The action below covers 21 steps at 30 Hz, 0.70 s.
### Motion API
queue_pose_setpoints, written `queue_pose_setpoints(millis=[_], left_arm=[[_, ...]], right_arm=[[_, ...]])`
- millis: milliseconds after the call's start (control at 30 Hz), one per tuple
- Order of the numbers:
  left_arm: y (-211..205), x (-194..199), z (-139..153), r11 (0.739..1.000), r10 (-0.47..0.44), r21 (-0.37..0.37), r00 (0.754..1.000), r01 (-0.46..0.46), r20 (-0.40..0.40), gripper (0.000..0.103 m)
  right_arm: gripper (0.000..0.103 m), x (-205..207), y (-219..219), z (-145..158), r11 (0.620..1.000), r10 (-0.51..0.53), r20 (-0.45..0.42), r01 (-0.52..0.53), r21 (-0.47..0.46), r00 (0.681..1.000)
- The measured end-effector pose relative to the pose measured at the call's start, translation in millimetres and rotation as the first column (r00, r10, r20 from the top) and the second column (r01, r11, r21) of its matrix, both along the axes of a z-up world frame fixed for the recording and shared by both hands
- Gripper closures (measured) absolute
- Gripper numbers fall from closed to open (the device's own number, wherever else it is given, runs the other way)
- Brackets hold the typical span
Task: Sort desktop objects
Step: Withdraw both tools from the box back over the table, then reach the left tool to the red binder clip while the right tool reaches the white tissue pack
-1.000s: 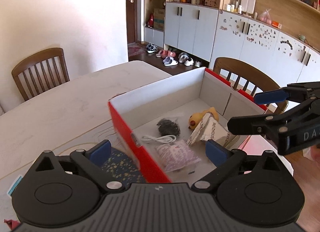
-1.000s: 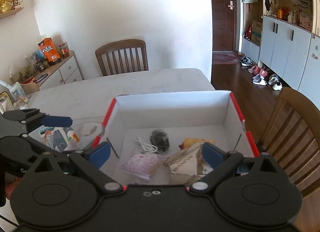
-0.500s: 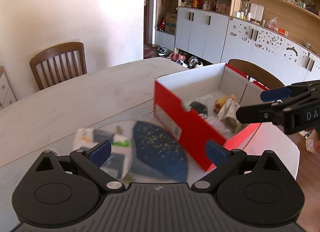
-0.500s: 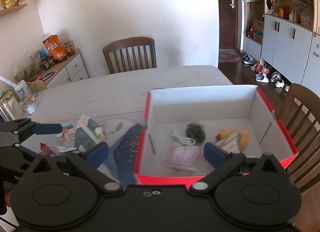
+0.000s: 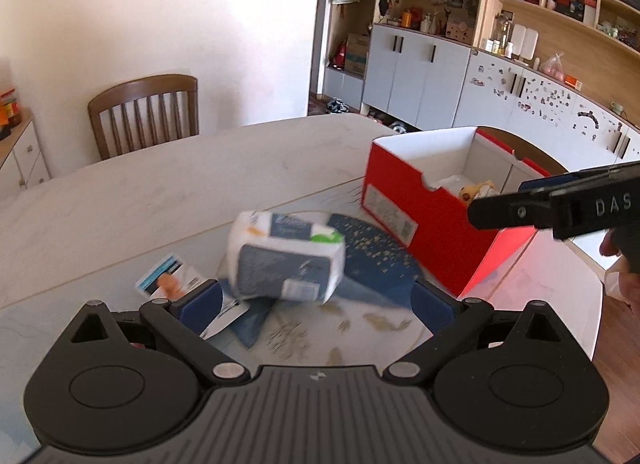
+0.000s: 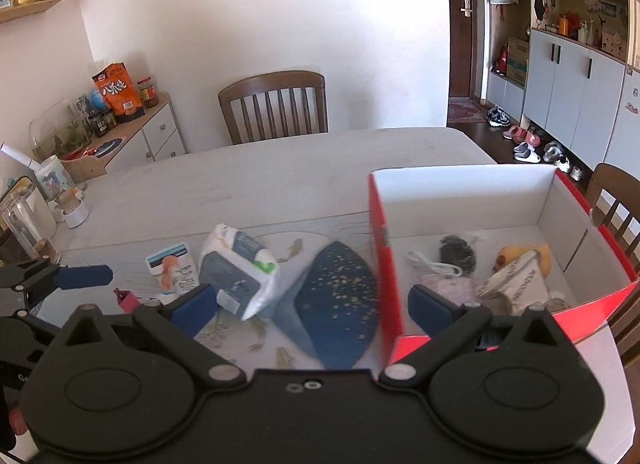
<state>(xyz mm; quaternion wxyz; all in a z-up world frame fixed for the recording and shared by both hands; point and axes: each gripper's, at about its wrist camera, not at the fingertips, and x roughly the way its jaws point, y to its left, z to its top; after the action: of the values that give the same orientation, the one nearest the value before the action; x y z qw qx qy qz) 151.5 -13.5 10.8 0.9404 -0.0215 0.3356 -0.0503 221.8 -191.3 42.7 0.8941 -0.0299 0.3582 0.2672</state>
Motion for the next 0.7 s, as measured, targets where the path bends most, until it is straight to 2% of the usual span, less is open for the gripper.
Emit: queue_pose_setpoints(millis=[400, 700], left_arm=[[37.9, -24.1, -25.4, 0.999, 0.028, 0.038, 0.999, -0.027, -0.030, 0.002], [64.6, -20.8, -35.3, 0.995, 0.083, 0.057, 0.996, -0.081, -0.028, 0.002]], right_arm=[[0.001, -5.2, 41.4, -12.6, 1.000, 0.006, -0.016, -0.006, -0.022, 1.000], [0.001, 2.5, 68.3, -24.7, 0.998, 0.029, -0.021, -0.030, -0.060, 0.999]])
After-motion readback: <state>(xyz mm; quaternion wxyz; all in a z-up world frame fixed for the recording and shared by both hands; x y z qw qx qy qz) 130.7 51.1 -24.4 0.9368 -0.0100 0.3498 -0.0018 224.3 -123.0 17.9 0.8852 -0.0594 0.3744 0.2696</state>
